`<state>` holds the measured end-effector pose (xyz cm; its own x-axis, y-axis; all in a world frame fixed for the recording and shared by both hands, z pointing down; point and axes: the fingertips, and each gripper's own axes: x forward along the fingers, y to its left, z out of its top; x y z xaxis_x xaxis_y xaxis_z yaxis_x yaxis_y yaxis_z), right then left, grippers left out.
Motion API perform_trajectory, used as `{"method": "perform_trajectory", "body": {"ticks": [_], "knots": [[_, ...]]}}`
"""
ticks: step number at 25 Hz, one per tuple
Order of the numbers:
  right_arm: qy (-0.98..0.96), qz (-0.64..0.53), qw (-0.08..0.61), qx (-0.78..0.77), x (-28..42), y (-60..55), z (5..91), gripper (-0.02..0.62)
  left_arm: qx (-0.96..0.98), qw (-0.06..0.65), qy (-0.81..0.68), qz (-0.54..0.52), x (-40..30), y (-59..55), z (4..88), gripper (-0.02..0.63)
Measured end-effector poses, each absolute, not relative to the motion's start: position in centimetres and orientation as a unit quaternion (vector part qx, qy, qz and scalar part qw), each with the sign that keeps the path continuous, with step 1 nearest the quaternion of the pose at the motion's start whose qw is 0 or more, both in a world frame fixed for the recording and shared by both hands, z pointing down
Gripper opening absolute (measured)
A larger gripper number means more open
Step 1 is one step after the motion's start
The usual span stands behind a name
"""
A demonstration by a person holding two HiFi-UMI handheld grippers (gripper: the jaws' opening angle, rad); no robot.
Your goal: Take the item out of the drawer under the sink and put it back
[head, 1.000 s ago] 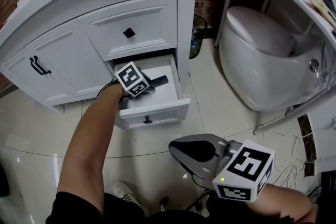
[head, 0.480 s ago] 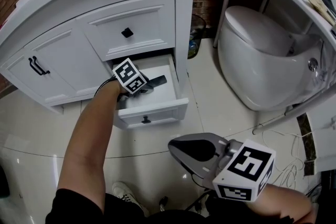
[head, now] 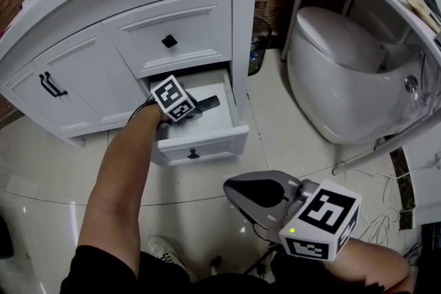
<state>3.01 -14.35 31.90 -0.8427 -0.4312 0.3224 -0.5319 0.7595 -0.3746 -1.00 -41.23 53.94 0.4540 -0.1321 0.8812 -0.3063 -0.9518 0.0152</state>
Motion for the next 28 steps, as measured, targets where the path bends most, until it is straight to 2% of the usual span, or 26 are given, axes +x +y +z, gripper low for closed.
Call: {"method": "perform_trajectory", "body": {"ticks": [6,20,28], "knots": [[-0.933,0.220,0.105,0.265,3.1,-14.4,31.3,0.003,0.846,0.062,-0.154,0.507,-1.7,-41.2,51.9,0.172],[-0.942,0.191,0.112,0.251,0.5,-12.8,30.4,0.003,0.870,0.024,-0.222,0.440,-4.9,-38.4,40.9,0.170],[-0.941,0.180,0.101,0.267,0.5,-13.1,29.3,0.003,0.893,0.017,-0.270,0.359,-7.7,-34.0,34.0,0.170]]}}
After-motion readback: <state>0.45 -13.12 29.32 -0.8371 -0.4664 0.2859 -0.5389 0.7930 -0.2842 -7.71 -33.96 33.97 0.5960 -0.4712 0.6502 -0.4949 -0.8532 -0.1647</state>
